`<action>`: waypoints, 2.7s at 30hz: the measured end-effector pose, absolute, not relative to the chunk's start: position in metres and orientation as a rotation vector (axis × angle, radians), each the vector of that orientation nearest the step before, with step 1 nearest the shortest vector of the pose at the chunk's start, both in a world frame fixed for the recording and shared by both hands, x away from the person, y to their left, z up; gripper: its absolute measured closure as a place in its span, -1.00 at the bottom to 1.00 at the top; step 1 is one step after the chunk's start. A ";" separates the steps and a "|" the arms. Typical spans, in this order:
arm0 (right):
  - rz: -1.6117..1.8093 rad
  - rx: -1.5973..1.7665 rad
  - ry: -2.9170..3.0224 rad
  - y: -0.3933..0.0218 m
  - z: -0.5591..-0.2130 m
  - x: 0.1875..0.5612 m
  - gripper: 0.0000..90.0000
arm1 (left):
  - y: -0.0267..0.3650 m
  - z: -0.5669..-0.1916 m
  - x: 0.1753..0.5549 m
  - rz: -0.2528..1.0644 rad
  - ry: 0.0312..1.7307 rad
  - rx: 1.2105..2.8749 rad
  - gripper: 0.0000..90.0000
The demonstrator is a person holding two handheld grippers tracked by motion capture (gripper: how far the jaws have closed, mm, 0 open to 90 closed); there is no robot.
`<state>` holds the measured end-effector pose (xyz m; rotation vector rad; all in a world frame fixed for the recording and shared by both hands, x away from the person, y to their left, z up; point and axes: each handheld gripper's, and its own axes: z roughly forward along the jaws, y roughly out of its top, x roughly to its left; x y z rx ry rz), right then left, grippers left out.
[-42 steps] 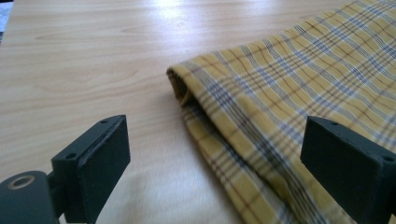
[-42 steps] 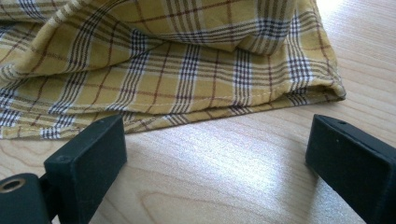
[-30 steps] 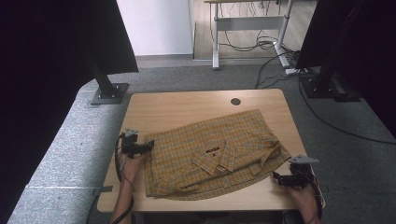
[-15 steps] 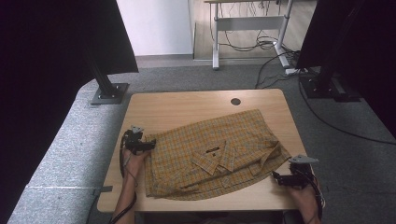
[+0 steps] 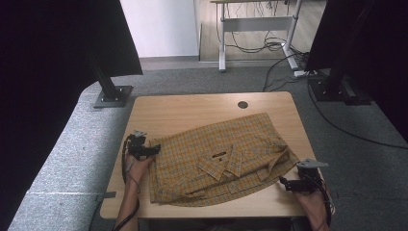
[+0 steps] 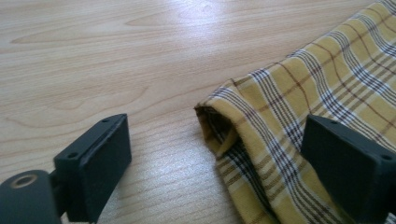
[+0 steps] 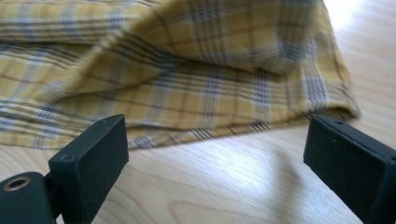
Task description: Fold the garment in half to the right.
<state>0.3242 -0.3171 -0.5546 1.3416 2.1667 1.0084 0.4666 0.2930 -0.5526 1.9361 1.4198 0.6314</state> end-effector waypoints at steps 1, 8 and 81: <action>1.008 1.330 2.173 -0.314 -0.553 0.324 -0.87 | 0.293 -0.553 0.467 0.632 1.425 1.935 -0.85; 1.019 1.231 2.206 -0.295 -0.541 0.326 -0.86 | 0.293 -0.553 0.467 0.627 1.425 1.944 -0.91; 1.361 0.304 2.731 0.001 -0.529 0.334 -0.96 | 0.292 -0.553 0.463 0.638 1.449 1.932 -0.92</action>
